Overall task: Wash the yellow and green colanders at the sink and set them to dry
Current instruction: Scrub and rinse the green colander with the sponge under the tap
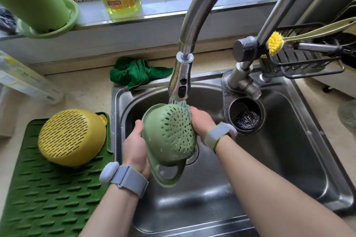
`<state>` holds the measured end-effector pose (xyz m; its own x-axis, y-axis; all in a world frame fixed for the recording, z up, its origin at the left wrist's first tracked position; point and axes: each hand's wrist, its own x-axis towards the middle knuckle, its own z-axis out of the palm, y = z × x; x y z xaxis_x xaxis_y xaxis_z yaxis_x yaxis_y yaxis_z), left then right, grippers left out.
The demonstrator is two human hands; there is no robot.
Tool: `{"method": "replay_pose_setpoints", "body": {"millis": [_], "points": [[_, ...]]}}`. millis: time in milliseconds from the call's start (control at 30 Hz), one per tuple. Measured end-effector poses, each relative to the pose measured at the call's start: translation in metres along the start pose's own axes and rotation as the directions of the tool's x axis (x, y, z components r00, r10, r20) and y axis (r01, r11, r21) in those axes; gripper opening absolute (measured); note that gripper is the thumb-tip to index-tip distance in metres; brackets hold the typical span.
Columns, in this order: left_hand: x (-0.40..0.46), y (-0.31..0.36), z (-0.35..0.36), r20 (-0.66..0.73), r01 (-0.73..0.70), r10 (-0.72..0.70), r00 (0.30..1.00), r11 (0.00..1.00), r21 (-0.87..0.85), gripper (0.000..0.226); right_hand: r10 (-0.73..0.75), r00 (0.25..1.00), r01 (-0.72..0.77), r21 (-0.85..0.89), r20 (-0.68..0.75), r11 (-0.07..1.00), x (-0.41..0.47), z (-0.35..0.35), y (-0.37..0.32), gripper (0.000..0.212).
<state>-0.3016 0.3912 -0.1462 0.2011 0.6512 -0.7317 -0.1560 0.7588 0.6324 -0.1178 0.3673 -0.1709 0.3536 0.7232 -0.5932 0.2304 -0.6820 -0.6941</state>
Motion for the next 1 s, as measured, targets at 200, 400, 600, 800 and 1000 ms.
{"method": "replay_pose_setpoints", "body": {"millis": [200,400,600,800,1000], "points": [[0.002,-0.004,0.001,-0.002,0.125,-0.134,0.991,0.930,-0.345,0.066,-0.009,0.996,0.054,0.507,-0.090,0.860,-0.042,0.028,0.018,0.034],[0.003,-0.009,0.016,0.035,0.180,-0.178,0.983,0.928,-0.326,0.074,-0.375,0.919,0.336,-0.260,-0.118,0.905,-0.054,0.052,-0.004,0.052],[0.008,-0.004,0.005,0.070,0.159,-0.145,0.987,0.951,-0.264,0.071,-0.196,0.969,0.206,0.050,-0.153,0.977,-0.038,0.026,-0.003,0.035],[0.005,-0.004,0.008,0.091,0.191,-0.174,0.981,0.953,-0.234,0.074,-0.306,0.949,0.301,-0.074,-0.081,0.951,-0.035,0.036,-0.029,0.043],[-0.006,0.008,0.006,0.095,0.180,-0.155,0.983,0.909,-0.375,0.064,-0.003,0.999,0.000,-0.050,-0.050,0.999,-0.024,0.001,0.005,0.035]]}}
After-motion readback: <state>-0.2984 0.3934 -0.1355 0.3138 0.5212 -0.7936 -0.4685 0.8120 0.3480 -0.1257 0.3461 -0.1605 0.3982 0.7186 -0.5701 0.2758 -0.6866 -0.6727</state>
